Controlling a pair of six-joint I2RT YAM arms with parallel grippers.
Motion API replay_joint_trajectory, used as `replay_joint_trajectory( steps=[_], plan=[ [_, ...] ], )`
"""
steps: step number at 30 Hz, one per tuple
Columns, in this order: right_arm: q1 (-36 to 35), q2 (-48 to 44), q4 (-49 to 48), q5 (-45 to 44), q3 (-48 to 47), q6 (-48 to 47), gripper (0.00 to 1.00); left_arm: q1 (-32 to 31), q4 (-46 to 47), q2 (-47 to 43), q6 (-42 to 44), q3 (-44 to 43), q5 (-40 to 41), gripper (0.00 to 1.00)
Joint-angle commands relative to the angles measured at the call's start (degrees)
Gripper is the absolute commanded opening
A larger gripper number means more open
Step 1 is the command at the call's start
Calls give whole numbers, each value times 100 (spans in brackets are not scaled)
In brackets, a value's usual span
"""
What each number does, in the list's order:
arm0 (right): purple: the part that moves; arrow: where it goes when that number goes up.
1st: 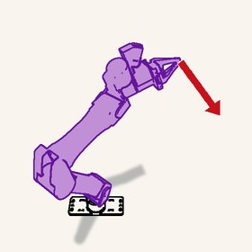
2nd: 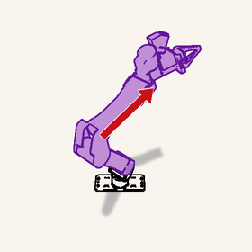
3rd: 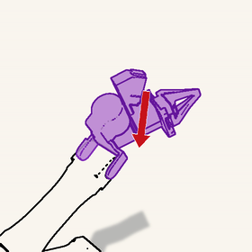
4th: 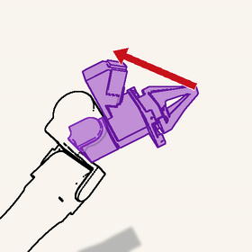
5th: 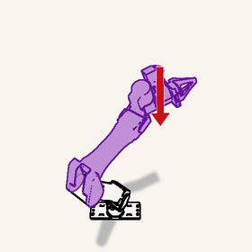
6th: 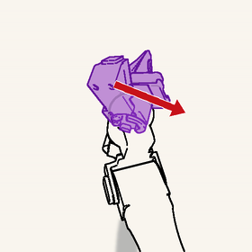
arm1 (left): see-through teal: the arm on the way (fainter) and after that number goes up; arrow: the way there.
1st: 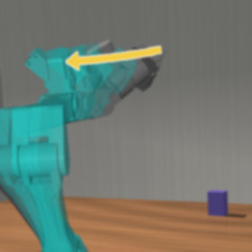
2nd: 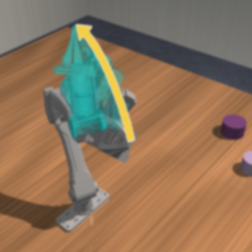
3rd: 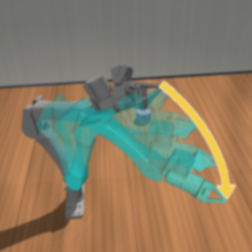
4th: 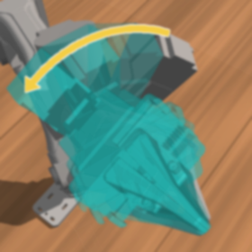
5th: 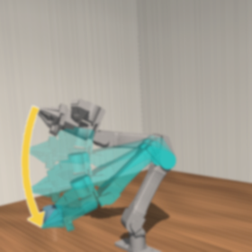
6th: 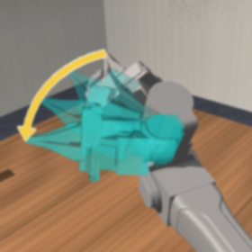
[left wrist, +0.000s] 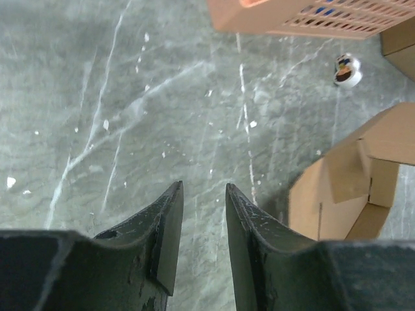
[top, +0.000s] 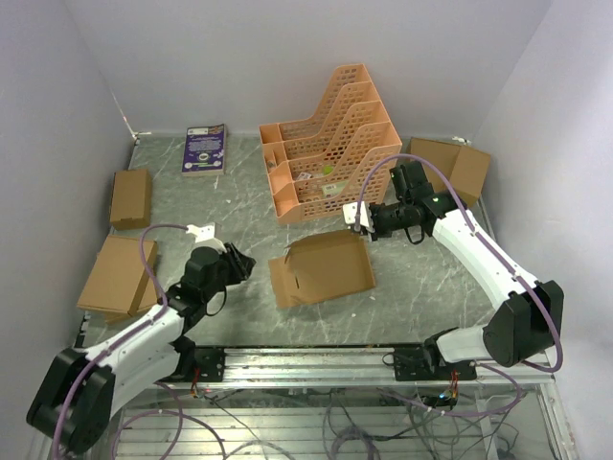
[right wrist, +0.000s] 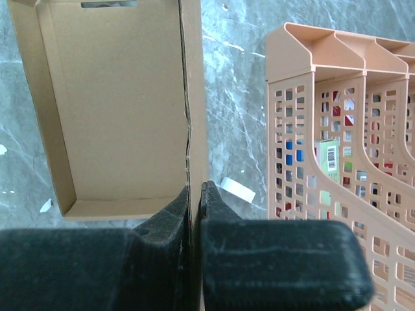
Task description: Fold the paper box
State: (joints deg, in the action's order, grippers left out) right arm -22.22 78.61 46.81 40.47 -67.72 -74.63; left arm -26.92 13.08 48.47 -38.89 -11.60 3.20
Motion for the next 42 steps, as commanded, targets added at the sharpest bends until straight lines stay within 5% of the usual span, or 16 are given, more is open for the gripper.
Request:
replay_joint_trajectory(
  steps=[1,7,11,26,33,42],
  plan=[
    [-18,-86,-106,48,-194,314,0,29,996,756,-361,172,-684,43],
    [-12,-161,-337,-62,-197,636,0,12,3503,1946,-544,478,-2172,46],
    [-13,-162,-379,-64,-180,718,0,-5,4356,2254,-721,532,-2552,47],
    [-20,-386,-645,-199,14,1145,0,-110,4077,2707,-1235,11,-2642,53],
    [-22,-440,-635,-218,86,1165,0,-111,4054,2812,-1340,-81,-2659,64],
    [-30,-435,-677,-241,171,1215,0,-112,4847,3241,-1648,-26,-2922,68]
  ],
)
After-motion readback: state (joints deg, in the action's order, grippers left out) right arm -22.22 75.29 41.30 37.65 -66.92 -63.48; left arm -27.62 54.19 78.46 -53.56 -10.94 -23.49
